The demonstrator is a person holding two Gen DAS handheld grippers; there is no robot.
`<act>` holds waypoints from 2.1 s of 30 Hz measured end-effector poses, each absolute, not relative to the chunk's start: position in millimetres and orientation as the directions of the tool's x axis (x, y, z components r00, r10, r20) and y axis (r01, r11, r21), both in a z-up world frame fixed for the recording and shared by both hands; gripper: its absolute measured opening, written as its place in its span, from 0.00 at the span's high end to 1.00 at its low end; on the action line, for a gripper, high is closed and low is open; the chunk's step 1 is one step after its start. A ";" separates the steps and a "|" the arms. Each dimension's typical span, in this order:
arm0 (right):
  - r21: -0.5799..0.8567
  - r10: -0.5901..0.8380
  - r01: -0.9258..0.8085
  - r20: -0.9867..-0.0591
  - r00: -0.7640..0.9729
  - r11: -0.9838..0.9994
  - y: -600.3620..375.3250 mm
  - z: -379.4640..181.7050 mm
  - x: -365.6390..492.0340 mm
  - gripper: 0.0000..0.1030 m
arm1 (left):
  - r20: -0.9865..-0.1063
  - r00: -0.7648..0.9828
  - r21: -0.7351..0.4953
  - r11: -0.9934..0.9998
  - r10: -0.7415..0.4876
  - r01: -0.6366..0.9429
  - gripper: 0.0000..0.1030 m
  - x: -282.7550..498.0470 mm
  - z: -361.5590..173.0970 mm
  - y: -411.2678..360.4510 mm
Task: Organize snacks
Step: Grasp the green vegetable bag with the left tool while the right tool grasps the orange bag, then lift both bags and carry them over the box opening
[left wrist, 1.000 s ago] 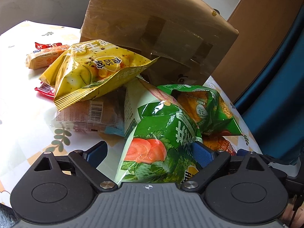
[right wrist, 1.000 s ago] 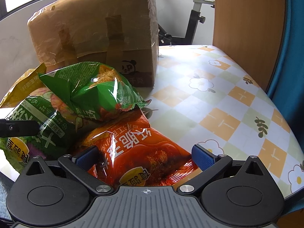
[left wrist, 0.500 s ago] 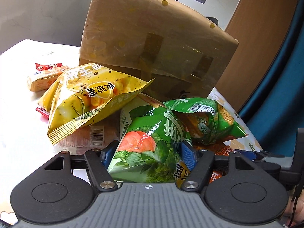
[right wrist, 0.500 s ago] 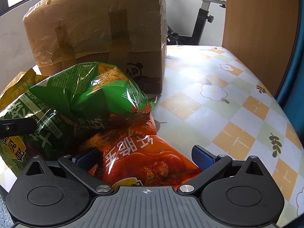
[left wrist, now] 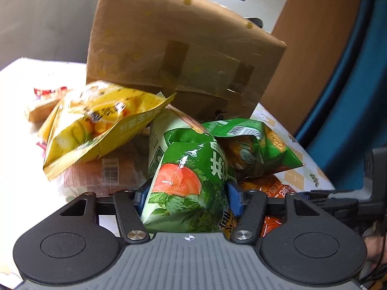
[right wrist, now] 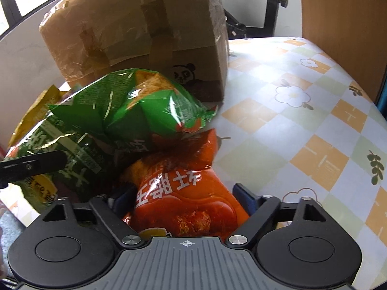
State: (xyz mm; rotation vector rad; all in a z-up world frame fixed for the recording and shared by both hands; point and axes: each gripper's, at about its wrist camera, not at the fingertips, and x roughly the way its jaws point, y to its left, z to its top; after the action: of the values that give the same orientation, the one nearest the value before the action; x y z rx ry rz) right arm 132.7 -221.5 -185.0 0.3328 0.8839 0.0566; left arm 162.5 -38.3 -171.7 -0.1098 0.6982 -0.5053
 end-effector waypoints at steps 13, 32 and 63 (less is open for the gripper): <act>0.230 0.118 0.081 -0.733 0.670 0.970 -227.3 -154.0 105.6 0.45 | -0.534 0.720 -0.186 0.892 -0.443 0.411 0.42 141.6 -151.9 -36.5; 0.077 -0.123 0.284 -0.772 0.624 0.956 -268.5 -157.4 89.0 0.45 | -0.453 0.782 -0.124 0.899 -0.429 0.421 0.42 117.8 -133.2 -34.1; 0.104 -0.143 0.253 -0.597 0.789 0.962 -278.2 -90.1 96.2 0.45 | -0.243 0.862 -0.129 0.896 -0.445 0.426 0.42 116.9 -55.9 -22.6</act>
State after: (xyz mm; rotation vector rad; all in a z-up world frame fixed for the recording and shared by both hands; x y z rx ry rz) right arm 96.2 -278.2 -90.1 0.1828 0.6266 -0.2140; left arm 116.9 -22.6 -55.9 -0.0715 0.2715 -0.4569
